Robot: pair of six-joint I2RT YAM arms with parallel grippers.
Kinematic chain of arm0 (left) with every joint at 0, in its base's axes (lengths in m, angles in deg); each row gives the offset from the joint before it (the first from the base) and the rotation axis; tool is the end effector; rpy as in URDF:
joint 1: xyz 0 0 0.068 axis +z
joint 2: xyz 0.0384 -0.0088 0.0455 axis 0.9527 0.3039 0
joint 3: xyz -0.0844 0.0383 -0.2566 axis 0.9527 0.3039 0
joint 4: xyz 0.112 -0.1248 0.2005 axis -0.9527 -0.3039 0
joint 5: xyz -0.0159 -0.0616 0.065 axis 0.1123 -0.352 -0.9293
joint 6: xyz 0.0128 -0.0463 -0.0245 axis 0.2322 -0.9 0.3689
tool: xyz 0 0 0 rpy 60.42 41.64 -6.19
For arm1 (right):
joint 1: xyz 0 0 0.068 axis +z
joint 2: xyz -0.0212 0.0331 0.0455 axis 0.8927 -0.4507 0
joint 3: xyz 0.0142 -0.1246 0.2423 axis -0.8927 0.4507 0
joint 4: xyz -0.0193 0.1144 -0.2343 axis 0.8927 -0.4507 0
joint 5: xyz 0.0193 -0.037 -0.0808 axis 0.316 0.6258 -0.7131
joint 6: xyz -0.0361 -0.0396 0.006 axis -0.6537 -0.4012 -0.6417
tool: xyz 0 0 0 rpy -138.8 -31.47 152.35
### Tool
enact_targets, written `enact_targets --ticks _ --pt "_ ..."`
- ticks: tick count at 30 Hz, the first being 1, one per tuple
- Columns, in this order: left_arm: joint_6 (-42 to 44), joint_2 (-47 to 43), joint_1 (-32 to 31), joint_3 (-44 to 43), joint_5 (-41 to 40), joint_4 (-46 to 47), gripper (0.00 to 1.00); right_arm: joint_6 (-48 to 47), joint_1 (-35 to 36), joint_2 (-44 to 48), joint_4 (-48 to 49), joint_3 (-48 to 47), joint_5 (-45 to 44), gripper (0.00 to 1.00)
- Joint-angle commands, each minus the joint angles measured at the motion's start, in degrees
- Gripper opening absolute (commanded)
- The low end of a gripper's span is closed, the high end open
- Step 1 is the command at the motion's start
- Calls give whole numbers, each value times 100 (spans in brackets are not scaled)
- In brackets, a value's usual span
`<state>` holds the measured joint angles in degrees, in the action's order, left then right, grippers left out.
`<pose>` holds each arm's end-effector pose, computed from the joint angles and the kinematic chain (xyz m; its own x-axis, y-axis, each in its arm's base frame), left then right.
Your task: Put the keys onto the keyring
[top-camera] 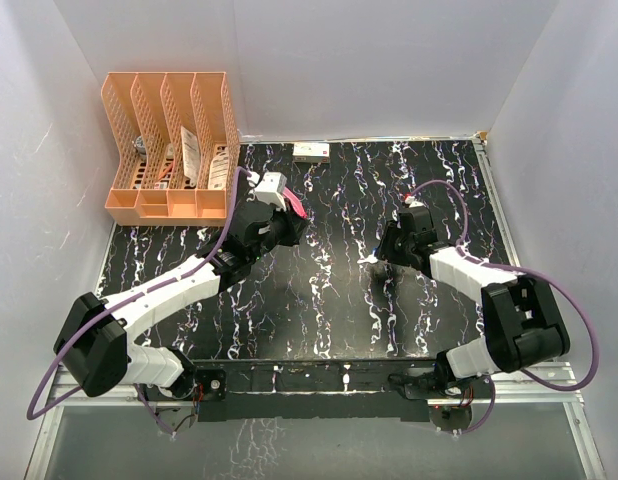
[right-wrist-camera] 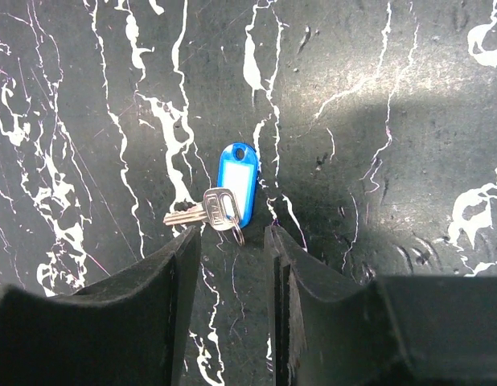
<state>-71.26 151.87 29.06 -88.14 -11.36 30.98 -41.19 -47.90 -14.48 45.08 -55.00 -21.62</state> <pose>0.2284 -0.2076 0.2997 -0.3936 -0.2691 -0.8790 0.4404 0.7841 -0.4373 0.2630 0.0733 0.1731 -0.7868 0.2631 -0.5584 0.0862 0.9425 0.3228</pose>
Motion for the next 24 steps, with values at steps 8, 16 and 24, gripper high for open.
enact_targets --ticks 8,16,24 --pt "4 -195 -17 20 -80 125 0 35 -40 -256 437 23 206 34" --pt "-5 -193 -17 31 -82 136 0 20 -46 -263 460 116 205 32" --pt "-14 -192 -17 29 -94 135 0 27 -46 -321 537 160 235 29"
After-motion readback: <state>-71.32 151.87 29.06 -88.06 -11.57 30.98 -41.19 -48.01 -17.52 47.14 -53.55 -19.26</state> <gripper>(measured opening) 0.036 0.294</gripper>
